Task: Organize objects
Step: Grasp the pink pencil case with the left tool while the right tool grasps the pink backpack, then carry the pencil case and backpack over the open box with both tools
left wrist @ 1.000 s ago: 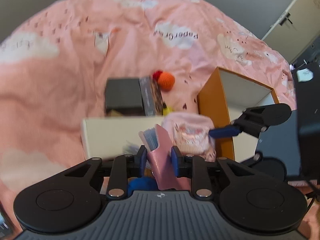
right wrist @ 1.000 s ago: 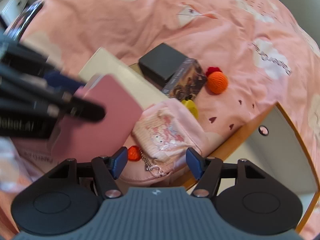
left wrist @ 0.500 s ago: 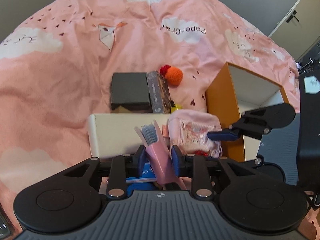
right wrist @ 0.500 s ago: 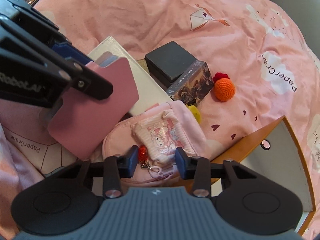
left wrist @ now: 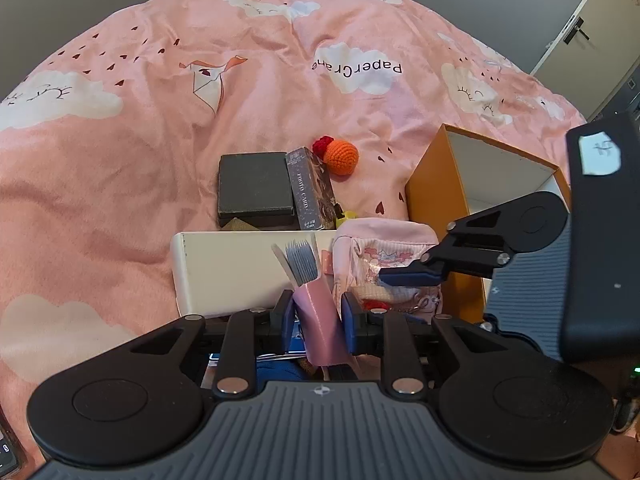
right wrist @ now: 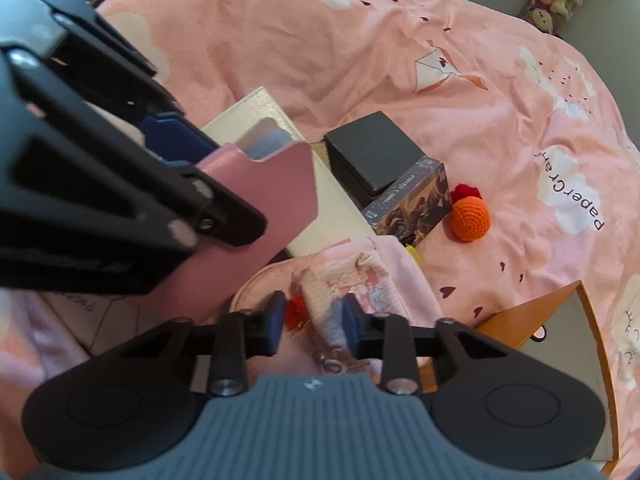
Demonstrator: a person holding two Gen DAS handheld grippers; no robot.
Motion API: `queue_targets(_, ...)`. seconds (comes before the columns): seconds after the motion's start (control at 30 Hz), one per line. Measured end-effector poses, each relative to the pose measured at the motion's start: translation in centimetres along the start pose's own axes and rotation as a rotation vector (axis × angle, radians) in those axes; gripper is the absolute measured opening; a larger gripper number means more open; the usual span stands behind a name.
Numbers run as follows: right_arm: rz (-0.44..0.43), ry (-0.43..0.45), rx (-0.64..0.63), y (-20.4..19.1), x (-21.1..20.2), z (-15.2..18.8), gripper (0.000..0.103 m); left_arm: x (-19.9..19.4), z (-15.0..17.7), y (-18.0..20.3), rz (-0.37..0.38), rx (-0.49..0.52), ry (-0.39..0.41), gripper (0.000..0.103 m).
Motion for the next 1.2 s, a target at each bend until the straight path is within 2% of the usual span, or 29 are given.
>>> queue_targets(0.07,-0.006,0.004,0.009,-0.1,0.1,0.0,0.023,0.0,0.0,-0.2,0.007,-0.003,0.004,0.027)
queue_targets(0.23,0.025,0.036,0.000,0.0,-1.0,-0.1,0.017,-0.8,-0.3,-0.3,0.038,-0.011,0.027,0.023)
queue_targets(0.43,0.105,0.107,-0.041,0.5,-4.1,-0.7,0.017,-3.4,-1.5,0.2,0.046,0.004,0.119,0.022)
queue_targets(0.67,0.203,0.146,-0.089,2.1,-7.2,-1.2,0.017,-4.8,-2.9,1.7,0.044,0.055,0.152,0.022)
queue_targets(0.8,0.262,0.151,-0.087,3.9,-9.2,-0.4,0.017,-5.0,-4.1,3.9,0.105,0.115,0.154,0.022)
queue_targets(0.97,0.299,0.132,-0.065,6.5,-10.9,2.1,0.017,-4.7,-6.2,6.9,0.194,0.195,0.152,0.022)
queue_targets(1.1,0.302,0.099,-0.020,8.6,-10.7,4.9,0.017,-2.6,-7.8,9.2,0.290,0.211,0.091,0.022)
queue_targets(1.2,0.298,0.072,0.031,9.7,-9.8,7.5,0.017,0.0,-8.4,11.0,0.310,0.247,0.044,0.022)
Point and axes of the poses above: each gripper's, at about its wrist camera, not at the fingertips, and x roughly the way its jaws point, y to its right, z to its underside, the point moved 1 cm from there along x, roughly the way its jaws point, and after that the axes turned 14 degrees about z, right-handed, at the moved point
